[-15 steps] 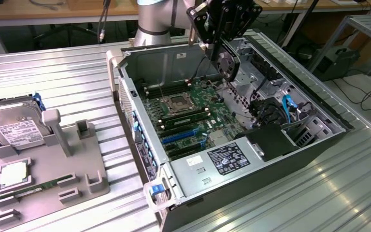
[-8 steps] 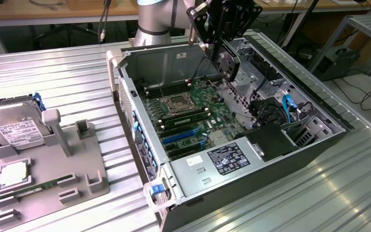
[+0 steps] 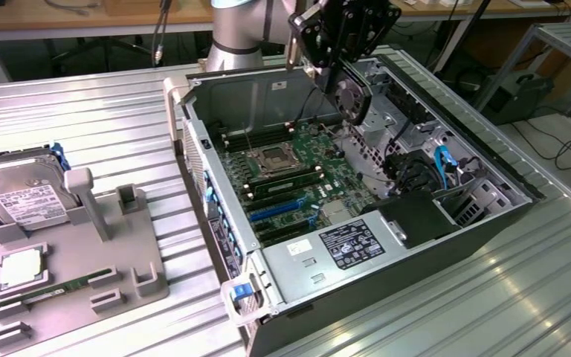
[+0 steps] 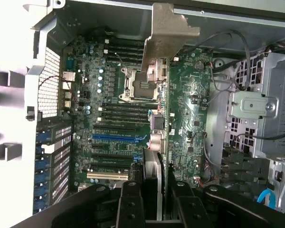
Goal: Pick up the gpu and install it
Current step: 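Insert the gpu into the slot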
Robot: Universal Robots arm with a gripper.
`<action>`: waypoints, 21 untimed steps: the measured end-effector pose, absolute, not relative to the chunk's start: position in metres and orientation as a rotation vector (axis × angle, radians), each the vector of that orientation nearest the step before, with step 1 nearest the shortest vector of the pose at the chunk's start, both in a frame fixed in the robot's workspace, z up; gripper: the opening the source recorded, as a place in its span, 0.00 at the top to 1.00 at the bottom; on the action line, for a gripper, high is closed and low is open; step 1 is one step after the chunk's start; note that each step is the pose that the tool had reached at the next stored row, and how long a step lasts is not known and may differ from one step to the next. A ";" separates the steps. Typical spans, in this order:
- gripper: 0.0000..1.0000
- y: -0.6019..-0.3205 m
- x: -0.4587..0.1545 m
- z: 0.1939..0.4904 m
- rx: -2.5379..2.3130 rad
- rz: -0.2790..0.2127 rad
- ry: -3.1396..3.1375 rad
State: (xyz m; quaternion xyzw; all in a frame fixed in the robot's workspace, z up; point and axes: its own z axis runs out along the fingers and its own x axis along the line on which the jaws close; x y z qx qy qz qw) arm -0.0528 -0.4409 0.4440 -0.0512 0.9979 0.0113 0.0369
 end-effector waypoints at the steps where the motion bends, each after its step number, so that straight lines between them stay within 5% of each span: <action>1: 0.72 -0.441 -0.053 0.444 -0.175 0.035 3.063; 21: 0.72 -0.441 -0.053 0.444 -0.606 0.051 3.011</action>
